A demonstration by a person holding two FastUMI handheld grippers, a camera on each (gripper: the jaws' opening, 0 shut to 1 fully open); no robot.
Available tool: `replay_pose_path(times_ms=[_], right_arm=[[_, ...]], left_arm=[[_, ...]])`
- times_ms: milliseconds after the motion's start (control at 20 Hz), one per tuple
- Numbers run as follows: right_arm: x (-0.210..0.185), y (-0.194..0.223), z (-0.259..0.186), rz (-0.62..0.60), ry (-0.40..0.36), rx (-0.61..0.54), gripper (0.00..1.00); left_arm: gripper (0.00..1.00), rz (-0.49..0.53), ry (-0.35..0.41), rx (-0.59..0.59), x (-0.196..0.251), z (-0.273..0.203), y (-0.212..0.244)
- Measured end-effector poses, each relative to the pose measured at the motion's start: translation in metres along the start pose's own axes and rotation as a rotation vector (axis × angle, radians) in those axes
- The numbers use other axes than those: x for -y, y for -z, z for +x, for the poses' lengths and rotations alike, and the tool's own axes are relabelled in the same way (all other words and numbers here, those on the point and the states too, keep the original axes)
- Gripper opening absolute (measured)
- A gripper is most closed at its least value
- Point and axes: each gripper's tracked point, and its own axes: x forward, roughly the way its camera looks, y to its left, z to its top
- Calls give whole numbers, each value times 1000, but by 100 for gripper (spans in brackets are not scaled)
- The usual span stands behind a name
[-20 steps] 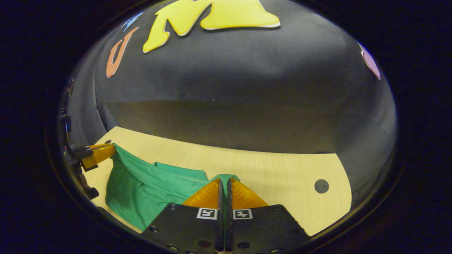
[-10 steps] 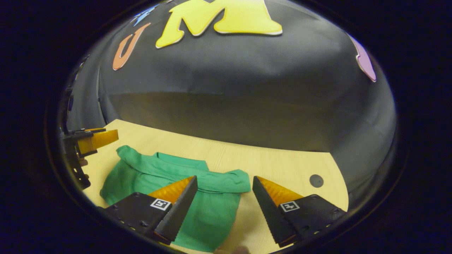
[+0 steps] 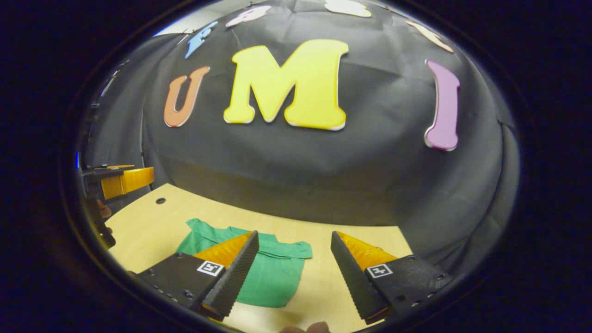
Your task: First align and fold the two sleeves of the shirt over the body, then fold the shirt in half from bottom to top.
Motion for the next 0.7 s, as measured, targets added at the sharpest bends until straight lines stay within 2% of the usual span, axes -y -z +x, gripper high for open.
replay_pose_path(times_ms=[50,150,200,250,500,700], right_arm=[[-5,-12,-23,3,-11,23,98],[-9,-28,-70,22,-5,71,94],[-10,-34,-91,31,8,96,98],[-12,-37,-115,37,19,118,95],[-34,-46,-226,68,52,200,96],[-51,-41,-292,81,59,234,93]], left_arm=[[100,6,3,25,5,-24,-13],[100,49,4,87,9,-75,-37],[100,70,-2,123,8,-99,-47],[100,77,1,150,8,-122,-55],[100,43,37,162,11,-219,-49],[100,16,59,157,6,-275,-37]])
